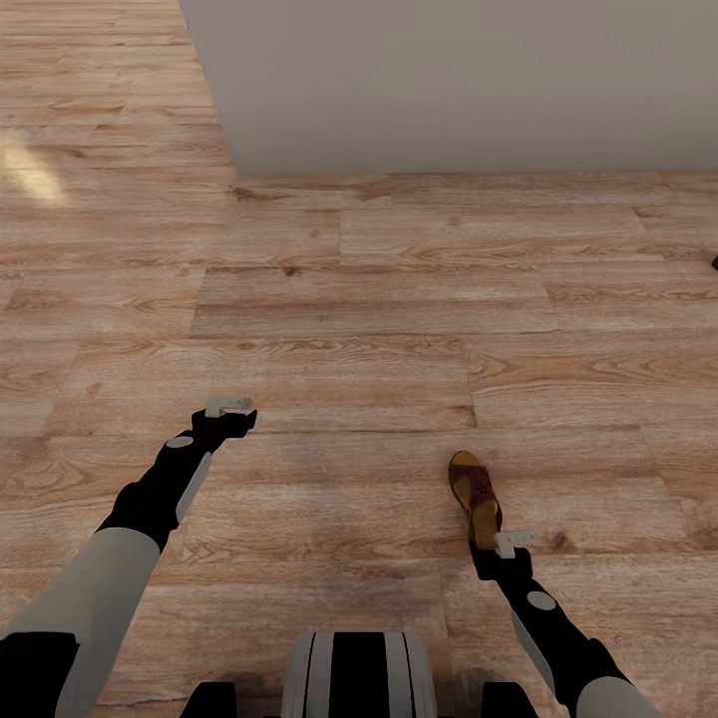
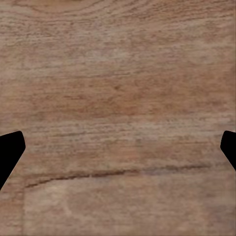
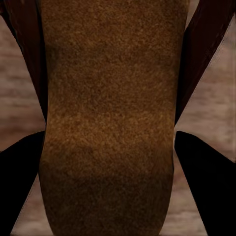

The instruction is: Pick up the two gym shoes and the two sandals from the corridor floor and place them onto the hallstand (shoe rack) in the corridor, making sure they are on the rack and not on the floor. Arrange them so the two gym shoes are next to each other and the two sandals are next to each other.

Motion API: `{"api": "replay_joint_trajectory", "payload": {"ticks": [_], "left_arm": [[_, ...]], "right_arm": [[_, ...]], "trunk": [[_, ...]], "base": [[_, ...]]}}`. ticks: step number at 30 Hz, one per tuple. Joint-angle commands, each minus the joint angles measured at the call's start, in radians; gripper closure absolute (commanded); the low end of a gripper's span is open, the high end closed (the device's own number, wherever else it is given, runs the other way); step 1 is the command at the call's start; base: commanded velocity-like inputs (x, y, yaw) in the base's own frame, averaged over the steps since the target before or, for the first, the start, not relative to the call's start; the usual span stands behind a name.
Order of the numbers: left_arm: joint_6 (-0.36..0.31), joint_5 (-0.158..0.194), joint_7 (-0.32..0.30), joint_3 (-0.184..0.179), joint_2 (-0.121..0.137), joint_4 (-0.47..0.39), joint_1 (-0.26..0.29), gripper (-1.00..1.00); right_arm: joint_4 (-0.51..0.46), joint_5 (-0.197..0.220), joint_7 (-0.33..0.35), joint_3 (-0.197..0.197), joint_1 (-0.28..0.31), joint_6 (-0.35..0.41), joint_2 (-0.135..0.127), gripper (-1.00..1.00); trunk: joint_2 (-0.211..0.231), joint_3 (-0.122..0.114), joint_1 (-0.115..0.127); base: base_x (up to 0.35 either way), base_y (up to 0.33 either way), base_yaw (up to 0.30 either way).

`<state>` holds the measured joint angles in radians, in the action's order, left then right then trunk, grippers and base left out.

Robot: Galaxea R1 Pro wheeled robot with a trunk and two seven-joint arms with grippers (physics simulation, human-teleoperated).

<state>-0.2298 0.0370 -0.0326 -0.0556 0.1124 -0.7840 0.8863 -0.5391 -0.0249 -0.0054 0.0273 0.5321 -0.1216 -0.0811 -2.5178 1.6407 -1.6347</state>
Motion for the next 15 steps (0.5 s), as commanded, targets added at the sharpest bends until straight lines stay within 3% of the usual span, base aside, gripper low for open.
{"api": "replay_joint_trajectory", "payload": {"ticks": [1, 4, 5, 8, 15], "left_arm": [[-0.006, 0.003, 0.0, -0.003, 0.0, -0.001, 0.0, -1.0], [-0.006, 0.003, 0.0, -0.003, 0.0, -0.002, 0.001, -1.0], [-0.021, 0.003, 0.002, 0.0, 0.0, -0.098, -0.004, -1.0], [-0.021, 0.003, 0.002, 0.0, 0.0, -0.099, -0.004, -1.0], [-0.022, 0.0, 0.009, -0.001, 0.0, -0.092, -0.004, -1.0]], "right_arm": [[0.001, -0.001, 0.001, 0.004, 0.0, -0.003, -0.002, 1.0], [0.0, -0.001, 0.001, 0.003, 0.0, -0.003, -0.004, 1.0], [-0.006, -0.001, 0.001, 0.005, 0.0, -0.004, -0.005, 1.0], [-0.006, -0.001, 0.001, 0.005, 0.0, -0.004, -0.005, 1.0], [-0.006, -0.001, 0.001, 0.005, 0.0, -0.004, -0.002, 1.0]], "trunk": [[0.0, 0.0, 0.0], [0.0, 0.0, 0.0], [0.0, 0.0, 0.0], [0.0, 0.0, 0.0], [0.001, -0.027, 0.003]], "base": [[0.0, 0.0, 0.0], [0.0, 0.0, 0.0], [0.0, 0.0, 0.0], [0.0, 0.0, 0.0], [0.0, 0.0, 0.0]]}}
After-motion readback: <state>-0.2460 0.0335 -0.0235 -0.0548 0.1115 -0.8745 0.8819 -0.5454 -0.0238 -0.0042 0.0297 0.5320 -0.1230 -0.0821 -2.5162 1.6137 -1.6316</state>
